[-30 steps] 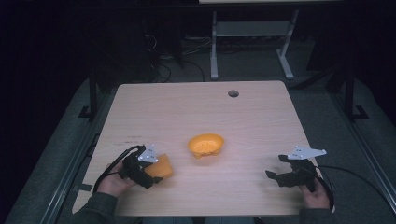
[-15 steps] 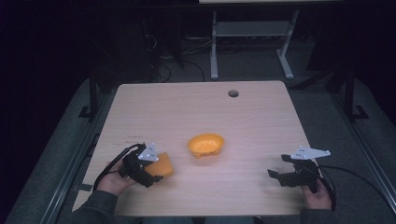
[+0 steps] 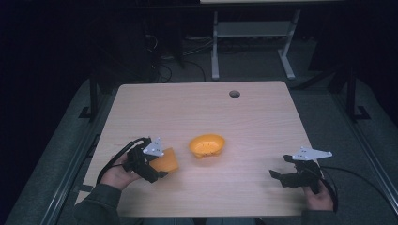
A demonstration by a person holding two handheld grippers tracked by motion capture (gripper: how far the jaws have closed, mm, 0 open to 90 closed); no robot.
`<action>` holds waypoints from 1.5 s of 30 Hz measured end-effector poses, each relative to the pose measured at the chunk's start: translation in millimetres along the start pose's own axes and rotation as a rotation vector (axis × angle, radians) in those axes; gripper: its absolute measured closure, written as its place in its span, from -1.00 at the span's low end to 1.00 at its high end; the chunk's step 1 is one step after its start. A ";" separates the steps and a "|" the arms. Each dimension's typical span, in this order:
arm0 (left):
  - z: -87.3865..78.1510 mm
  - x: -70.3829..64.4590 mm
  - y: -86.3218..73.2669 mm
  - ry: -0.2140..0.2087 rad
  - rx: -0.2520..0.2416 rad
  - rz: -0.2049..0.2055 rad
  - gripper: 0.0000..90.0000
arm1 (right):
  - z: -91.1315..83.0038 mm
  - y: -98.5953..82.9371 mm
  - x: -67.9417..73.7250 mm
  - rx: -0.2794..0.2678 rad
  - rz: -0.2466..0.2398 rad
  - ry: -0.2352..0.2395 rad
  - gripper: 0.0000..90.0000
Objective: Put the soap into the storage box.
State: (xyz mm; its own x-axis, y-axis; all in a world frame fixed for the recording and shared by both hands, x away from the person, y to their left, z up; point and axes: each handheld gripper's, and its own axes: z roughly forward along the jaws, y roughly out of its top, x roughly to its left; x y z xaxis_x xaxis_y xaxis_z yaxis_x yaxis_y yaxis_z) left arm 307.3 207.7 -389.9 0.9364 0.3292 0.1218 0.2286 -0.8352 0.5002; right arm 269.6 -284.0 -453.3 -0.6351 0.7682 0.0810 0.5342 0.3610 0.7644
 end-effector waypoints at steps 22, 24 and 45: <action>-5.7 14.1 42.4 0.002 0.016 0.075 -0.54 | -1.1 0.7 0.7 -0.005 -0.014 0.009 -0.69; -3.8 15.6 47.1 -0.003 0.020 0.080 -0.54 | -1.2 0.7 0.6 -0.006 -0.015 0.010 -0.69; 17.6 27.6 74.7 -0.047 0.032 0.113 -0.54 | -1.1 0.1 0.0 -0.006 -0.019 0.019 -0.69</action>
State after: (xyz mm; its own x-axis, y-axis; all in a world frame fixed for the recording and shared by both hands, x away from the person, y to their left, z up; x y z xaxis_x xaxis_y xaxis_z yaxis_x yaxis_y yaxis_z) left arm 354.9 146.6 -364.2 0.9680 0.2117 0.1349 0.1286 -0.8797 0.4578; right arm 269.1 -284.5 -452.5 -0.6555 0.7511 0.0788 0.5188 0.3721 0.7696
